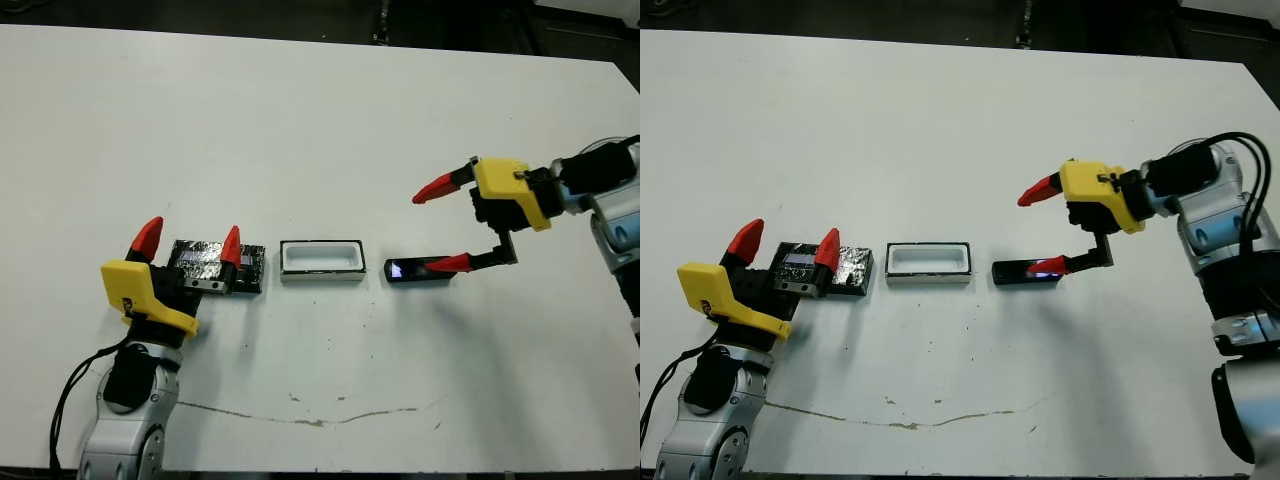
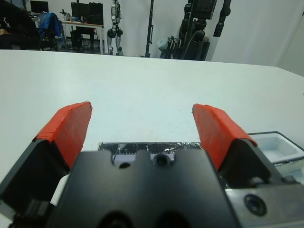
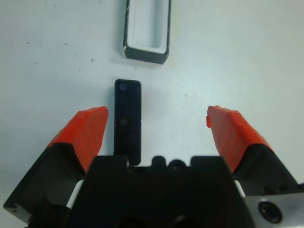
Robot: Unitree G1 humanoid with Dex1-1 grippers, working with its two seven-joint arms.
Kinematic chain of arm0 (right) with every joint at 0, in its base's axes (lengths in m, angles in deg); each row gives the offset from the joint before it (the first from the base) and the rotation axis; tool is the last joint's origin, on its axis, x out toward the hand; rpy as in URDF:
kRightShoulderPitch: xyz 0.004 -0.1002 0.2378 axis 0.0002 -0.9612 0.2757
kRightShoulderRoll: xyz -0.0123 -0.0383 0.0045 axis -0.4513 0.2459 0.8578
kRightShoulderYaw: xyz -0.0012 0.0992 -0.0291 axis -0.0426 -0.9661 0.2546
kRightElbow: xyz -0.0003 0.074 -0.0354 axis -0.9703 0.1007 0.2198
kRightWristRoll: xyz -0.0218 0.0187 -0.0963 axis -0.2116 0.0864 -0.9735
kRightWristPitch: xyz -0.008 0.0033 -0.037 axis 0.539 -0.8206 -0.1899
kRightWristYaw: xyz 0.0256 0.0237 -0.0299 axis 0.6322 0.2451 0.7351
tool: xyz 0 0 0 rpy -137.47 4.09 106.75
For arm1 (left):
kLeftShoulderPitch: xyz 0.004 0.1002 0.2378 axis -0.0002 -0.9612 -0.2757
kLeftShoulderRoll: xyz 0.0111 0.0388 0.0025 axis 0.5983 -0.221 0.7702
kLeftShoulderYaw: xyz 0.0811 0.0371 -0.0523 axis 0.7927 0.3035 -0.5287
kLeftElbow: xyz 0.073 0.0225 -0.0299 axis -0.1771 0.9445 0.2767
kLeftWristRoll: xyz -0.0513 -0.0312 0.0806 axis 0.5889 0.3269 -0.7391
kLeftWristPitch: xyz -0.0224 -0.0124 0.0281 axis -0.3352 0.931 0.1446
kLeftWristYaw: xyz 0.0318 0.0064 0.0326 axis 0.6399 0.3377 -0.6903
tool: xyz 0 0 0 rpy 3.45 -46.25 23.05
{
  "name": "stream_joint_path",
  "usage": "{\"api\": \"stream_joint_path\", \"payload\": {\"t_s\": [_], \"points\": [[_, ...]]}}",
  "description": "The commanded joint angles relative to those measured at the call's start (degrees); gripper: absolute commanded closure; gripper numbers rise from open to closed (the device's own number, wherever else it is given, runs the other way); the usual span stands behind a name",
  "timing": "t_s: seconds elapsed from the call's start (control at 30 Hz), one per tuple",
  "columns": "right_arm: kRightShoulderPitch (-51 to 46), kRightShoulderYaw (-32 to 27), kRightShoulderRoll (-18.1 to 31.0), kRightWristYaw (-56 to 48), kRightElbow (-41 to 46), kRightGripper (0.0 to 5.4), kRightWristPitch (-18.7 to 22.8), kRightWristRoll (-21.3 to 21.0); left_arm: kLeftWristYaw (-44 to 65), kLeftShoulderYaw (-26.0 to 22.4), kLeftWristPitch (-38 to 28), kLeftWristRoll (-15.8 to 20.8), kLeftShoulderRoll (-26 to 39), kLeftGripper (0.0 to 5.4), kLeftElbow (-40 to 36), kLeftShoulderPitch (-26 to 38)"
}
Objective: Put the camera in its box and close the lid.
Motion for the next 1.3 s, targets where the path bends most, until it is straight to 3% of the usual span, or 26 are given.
{"api": "stream_joint_path", "payload": {"t_s": [0.03,0.13,0.23,0.43,0.57,0.63,0.7,0.83,1.3], "points": [[0.0,1.6,-0.4,-0.9,-0.1,0.0,0.7,-1.7,0.0,-0.1,0.5,-0.2,0.3,0.01,0.1,-0.9],[0.0,2.2,-1.3,-1.6,-1.6,0.0,2.4,-1.9,0.0,0.0,0.7,-0.1,0.3,0.01,-0.1,-0.9],[-0.4,2.4,-2.1,-1.1,-2.8,0.0,0.8,-2.4,-0.2,0.0,0.8,-0.3,0.3,0.01,-0.2,-1.0],[-0.9,3.2,-2.9,-0.5,-4.4,0.0,1.6,-3.7,-0.1,0.0,0.5,-0.3,0.4,0.01,-0.1,-1.1],[-1.7,3.1,-3.5,0.2,-5.8,0.0,-1.8,-4.6,0.3,-0.1,0.4,0.2,0.4,0.01,0.1,-1.2],[-2.4,3.0,-3.6,1.2,-5.1,0.0,-0.1,-5.0,0.0,0.0,0.7,-0.1,0.4,0.01,-0.1,-1.2],[-3.2,2.7,-3.6,2.2,-4.2,0.19,1.7,-5.3,-0.1,0.0,0.8,-0.1,0.4,0.0,-0.1,-1.3],[-5.0,1.4,-4.4,3.3,-3.9,0.76,0.3,-3.8,-0.3,0.2,0.7,-0.4,0.2,0.0,-0.1,-1.3],[-7.9,0.8,-6.0,6.4,-2.4,2.86,3.5,-3.3,-0.2,-0.1,0.6,-0.1,0.2,0.0,0.1,-1.1]]}}
